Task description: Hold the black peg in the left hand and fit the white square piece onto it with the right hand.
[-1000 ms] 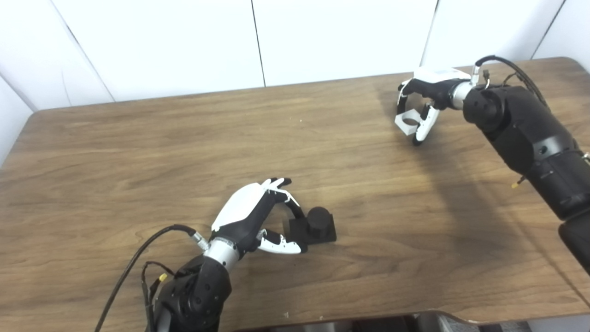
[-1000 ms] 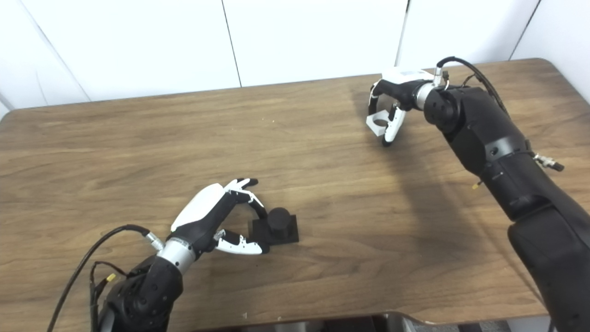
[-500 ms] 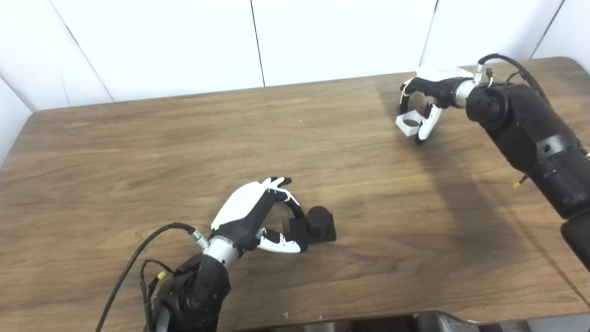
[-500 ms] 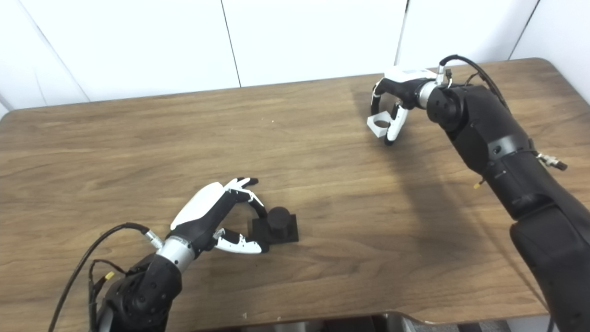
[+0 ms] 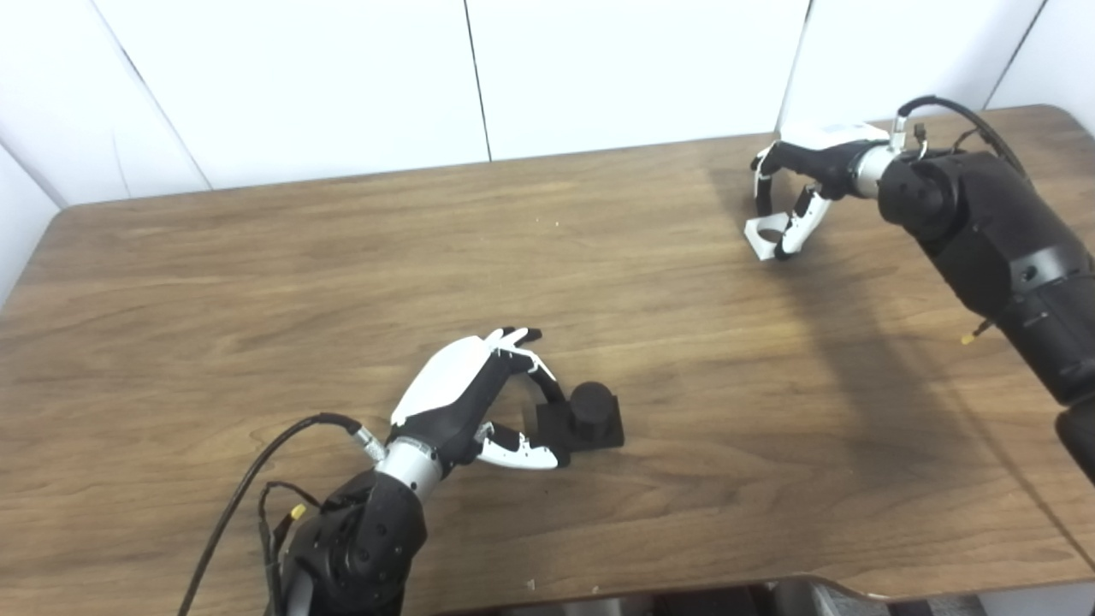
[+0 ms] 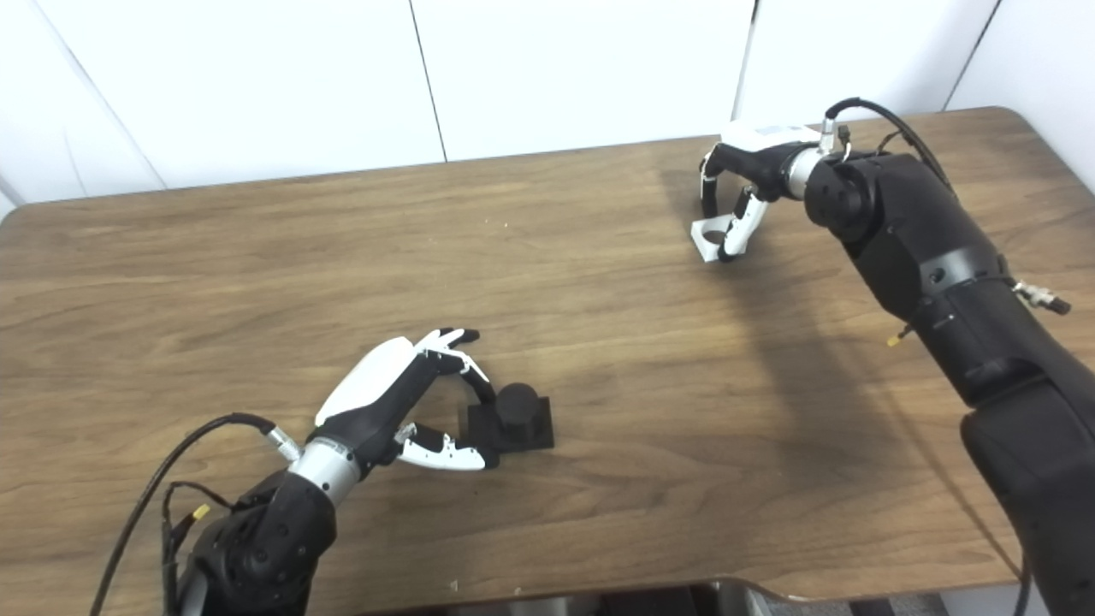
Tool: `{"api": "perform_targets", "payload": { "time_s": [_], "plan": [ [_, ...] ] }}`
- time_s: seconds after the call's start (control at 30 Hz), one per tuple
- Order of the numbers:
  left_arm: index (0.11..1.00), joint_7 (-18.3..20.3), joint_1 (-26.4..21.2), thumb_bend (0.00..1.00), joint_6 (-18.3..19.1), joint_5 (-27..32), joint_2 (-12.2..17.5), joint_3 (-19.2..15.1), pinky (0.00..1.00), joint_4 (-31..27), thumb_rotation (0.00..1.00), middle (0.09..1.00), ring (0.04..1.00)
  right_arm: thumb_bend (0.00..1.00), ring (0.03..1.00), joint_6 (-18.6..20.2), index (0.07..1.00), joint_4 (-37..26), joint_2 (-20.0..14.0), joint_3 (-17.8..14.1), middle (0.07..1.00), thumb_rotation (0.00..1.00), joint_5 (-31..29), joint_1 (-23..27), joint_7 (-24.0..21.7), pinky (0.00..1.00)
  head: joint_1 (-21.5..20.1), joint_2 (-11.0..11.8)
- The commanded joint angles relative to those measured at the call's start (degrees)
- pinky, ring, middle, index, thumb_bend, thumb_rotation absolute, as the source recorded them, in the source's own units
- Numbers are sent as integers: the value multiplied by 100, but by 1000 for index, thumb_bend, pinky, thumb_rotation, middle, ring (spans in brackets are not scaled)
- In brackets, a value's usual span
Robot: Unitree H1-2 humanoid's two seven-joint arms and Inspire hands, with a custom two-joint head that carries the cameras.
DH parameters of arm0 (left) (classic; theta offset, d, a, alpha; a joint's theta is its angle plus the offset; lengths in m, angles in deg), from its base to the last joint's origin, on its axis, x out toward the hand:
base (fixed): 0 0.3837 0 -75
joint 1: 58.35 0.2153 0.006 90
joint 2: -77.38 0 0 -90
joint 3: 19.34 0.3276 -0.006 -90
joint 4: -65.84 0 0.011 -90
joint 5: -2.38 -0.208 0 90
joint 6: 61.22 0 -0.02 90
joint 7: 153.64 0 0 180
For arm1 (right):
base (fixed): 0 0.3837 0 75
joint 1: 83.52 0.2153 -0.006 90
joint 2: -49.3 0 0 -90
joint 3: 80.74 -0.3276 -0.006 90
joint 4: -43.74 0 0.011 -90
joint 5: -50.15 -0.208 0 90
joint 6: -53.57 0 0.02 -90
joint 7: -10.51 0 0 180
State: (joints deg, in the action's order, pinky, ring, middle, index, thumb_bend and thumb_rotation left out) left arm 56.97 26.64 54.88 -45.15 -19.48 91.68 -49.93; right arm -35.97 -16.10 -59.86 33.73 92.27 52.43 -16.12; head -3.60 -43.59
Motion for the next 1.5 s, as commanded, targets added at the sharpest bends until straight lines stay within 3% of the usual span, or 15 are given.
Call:
{"api": "perform_targets", "payload": {
  "time_s": [0.0, 0.4, 0.8, 1.1, 1.47],
  "plan": [
    [494, -26, -166, 491, 4, -69, 12, -15, 965, -192, 78, 956, 1000, 525, 934, -102, 489, -145, -67, -71, 890, 135, 44, 263, 234, 790, -4, -8],
    [494, -13, -197, 491, 3, -90, -49, -46, 948, -127, 78, 959, 1000, 525, 930, -184, 489, -231, -96, -120, 881, 134, -34, 172, 371, 800, -21, 13],
    [494, -20, -231, 492, -28, -91, -19, -52, 971, -51, 78, 957, 1000, 525, 917, 69, 489, -1463, -192, -645, 861, 134, -527, -116, 68, 837, 12, 37],
    [494, 31, -300, 491, 3, -95, 7, -58, 967, -34, 79, 958, 1000, 525, 908, 522, 489, -2760, -247, -705, 855, 135, -701, -186, -814, 826, 22, -19],
    [494, 24, -294, 491, -15, -144, -3, 3, 948, 12, 79, 955, 1000, 525, 894, 610, 489, -4337, -129, -633, 840, 138, -1219, -320, -1632, 789, 27, -67]
  ]
}}
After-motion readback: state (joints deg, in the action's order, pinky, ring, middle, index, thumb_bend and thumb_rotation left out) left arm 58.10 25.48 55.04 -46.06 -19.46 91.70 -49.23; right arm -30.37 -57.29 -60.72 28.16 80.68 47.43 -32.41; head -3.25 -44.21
